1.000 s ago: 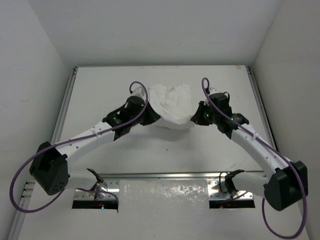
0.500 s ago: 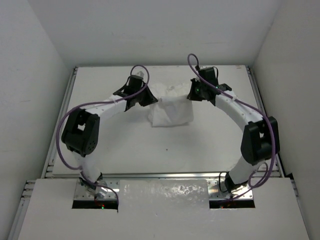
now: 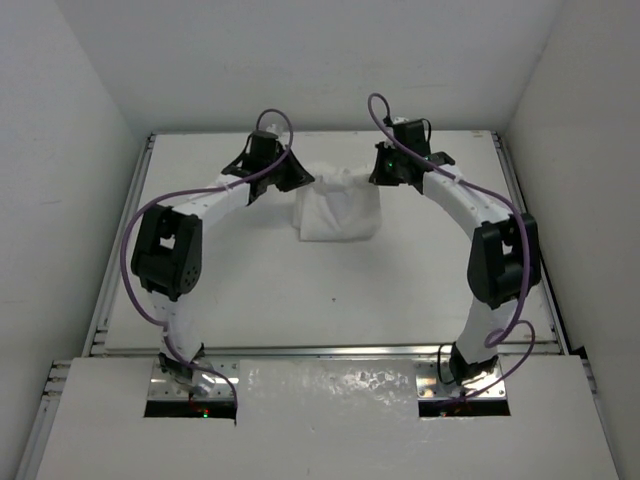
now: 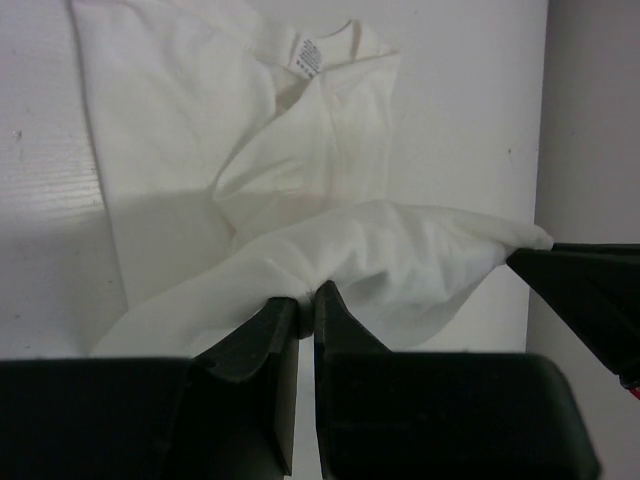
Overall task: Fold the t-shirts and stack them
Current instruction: Fold the long partially folded tshirt into a neat square
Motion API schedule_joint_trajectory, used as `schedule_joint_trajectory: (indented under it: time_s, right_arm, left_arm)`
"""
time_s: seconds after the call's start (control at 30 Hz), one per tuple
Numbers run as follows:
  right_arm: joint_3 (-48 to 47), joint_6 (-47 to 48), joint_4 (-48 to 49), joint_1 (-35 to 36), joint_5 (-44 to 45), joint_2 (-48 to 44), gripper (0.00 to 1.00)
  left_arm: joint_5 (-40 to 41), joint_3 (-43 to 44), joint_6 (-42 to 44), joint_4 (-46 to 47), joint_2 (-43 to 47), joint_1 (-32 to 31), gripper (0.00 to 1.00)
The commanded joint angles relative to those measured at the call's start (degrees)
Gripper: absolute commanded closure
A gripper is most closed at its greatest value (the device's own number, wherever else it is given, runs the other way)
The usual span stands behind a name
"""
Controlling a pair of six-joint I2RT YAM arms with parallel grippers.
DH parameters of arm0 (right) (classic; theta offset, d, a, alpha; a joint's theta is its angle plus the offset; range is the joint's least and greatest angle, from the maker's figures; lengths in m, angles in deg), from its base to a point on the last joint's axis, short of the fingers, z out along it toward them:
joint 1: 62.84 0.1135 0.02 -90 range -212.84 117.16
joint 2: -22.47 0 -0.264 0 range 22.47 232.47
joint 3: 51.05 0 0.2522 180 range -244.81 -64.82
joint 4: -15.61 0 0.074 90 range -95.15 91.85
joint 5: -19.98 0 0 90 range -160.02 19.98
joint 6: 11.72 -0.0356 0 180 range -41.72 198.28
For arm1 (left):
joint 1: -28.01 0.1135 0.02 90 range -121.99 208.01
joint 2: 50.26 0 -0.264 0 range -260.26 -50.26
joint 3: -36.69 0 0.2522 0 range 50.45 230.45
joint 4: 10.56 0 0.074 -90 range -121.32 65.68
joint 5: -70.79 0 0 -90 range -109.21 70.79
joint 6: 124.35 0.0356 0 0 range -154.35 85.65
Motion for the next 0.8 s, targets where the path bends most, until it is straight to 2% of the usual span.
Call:
schedule_joint_trajectory:
  time_s: [0.0, 0.23, 0.4, 0.6, 0.67, 0.77]
  right_arm:
    - [3.2, -0.4, 4.1, 0.1, -2.0, -8.5, 1.00]
    - [3.9, -0.1, 2.4, 0.1, -2.5, -9.4, 1.00]
    - [5.7, -0.5, 1.4, 0.6, -5.3, -14.3, 1.00]
    - [10.8, -1.3, 0.4, 1.9, -8.1, -22.9, 1.00]
    - [13.1, -1.7, 0.2, 2.4, -8.1, -26.0, 1.00]
    - [17.6, -2.3, 0.8, 3.0, -8.7, -30.2, 1.00]
  left_arm:
    - [-1.0, 0.6, 1.8, 4.0, 6.0, 0.3, 1.00]
    - [-4.7, 4.6, 2.8, 1.3, 4.4, 0.4, 1.00]
    - [-6.6, -2.6, 1.1, 5.5, 9.6, 0.4, 1.00]
    - [-9.8, -13.9, -0.3, 11.1, 21.1, 0.2, 0.99]
    - [-11.6, -16.5, -0.4, 13.3, 22.7, 0.1, 0.95]
    - [-14.7, -20.9, -0.9, 16.0, 24.3, 0.1, 0.94]
